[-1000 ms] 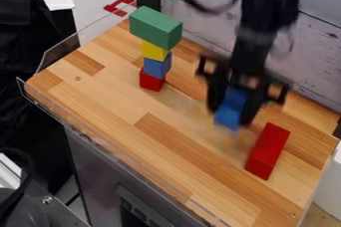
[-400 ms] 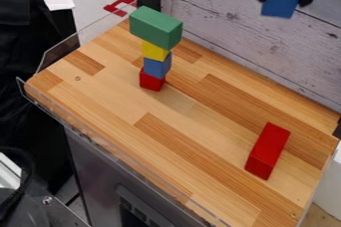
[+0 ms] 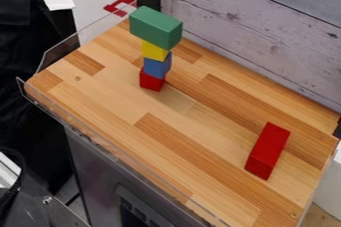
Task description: Put the blue arch on top of green rectangle
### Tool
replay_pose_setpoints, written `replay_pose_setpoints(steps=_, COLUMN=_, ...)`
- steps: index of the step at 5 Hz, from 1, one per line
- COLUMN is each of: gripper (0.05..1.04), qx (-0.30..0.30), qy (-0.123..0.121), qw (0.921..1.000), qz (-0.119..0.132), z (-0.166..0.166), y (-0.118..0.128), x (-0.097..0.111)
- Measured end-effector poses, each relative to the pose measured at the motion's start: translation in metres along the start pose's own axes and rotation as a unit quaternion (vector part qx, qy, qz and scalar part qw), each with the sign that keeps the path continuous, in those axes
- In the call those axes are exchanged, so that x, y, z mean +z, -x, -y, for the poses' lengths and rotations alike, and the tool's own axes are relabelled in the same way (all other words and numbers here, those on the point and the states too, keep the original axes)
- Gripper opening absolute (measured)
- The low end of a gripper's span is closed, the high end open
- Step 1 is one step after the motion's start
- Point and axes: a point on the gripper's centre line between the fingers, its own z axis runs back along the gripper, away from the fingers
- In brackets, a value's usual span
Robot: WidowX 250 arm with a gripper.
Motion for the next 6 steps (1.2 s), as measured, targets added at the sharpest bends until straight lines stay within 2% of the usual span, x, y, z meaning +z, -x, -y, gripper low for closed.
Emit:
replay_pose_setpoints(steps=1, gripper=0.560, qx=0.085, qy=-0.017, qw=0.9961, qz=0.018, z=-0.015, y=-0.006, x=-0.002)
replay_pose_setpoints(steps=3, gripper=0.560, qx=0.167, qy=-0.010, qw=0.9858, qz=0.017, z=-0.037, y=-0.024, x=-0.013)
replay_pose_setpoints(steps=6, gripper=0.560, qx=0.250, qy=0.023, qw=0.9679, qz=-0.013, z=-0.055, y=-0.044, x=-0.041)
